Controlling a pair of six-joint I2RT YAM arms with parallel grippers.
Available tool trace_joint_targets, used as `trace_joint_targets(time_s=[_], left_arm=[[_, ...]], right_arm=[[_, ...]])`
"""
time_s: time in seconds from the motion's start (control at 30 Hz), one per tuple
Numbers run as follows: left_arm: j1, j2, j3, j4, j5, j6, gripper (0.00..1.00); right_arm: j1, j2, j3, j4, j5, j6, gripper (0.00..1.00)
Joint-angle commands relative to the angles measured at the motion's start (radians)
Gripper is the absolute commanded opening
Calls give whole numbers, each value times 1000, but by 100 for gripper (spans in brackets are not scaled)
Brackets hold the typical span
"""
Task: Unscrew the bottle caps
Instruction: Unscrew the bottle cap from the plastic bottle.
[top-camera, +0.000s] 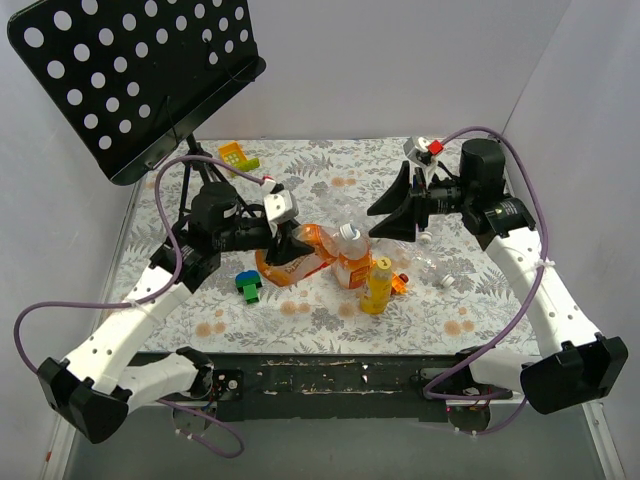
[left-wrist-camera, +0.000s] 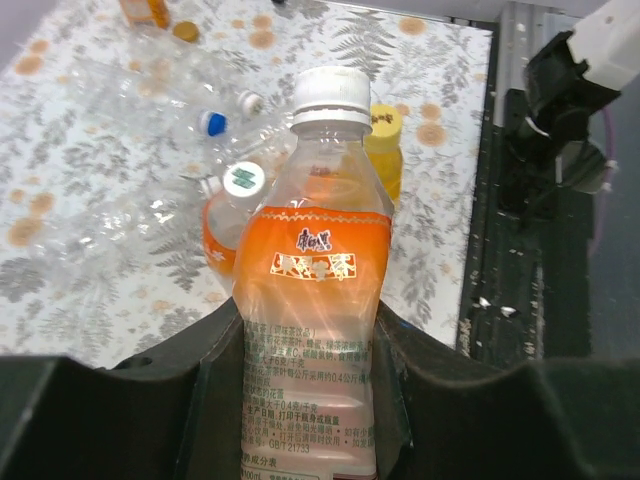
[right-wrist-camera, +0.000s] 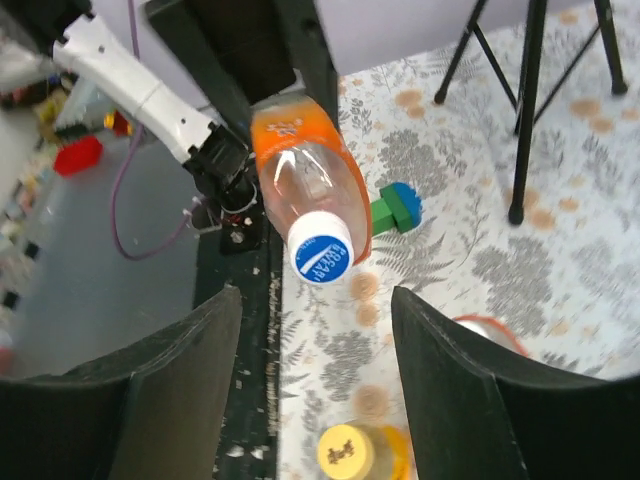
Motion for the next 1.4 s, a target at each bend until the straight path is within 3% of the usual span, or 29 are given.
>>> trace_joint_targets(time_s=[0.0, 0.1, 0.23, 0.9, 1.2, 1.37], left_arm=[[-132, -63, -5, 74, -298, 77, 0], [-246, -40, 6, 87, -479, 120, 0], [-265, 1, 34, 100, -531, 120, 0], [-282, 37, 43, 148, -566, 111, 0], [-282, 35, 29, 168, -606, 109, 0], [-285, 32, 27, 168, -606, 105, 0]], right_arm=[[-15, -56, -75, 270, 128, 487, 69], [-15, -55, -67, 229, 193, 481, 69], [-15, -29, -78, 230, 212, 512, 69], [10, 50, -86, 158, 233, 507, 63], [16, 60, -87, 160, 201, 518, 44], [17, 73, -80, 180, 164, 516, 14]])
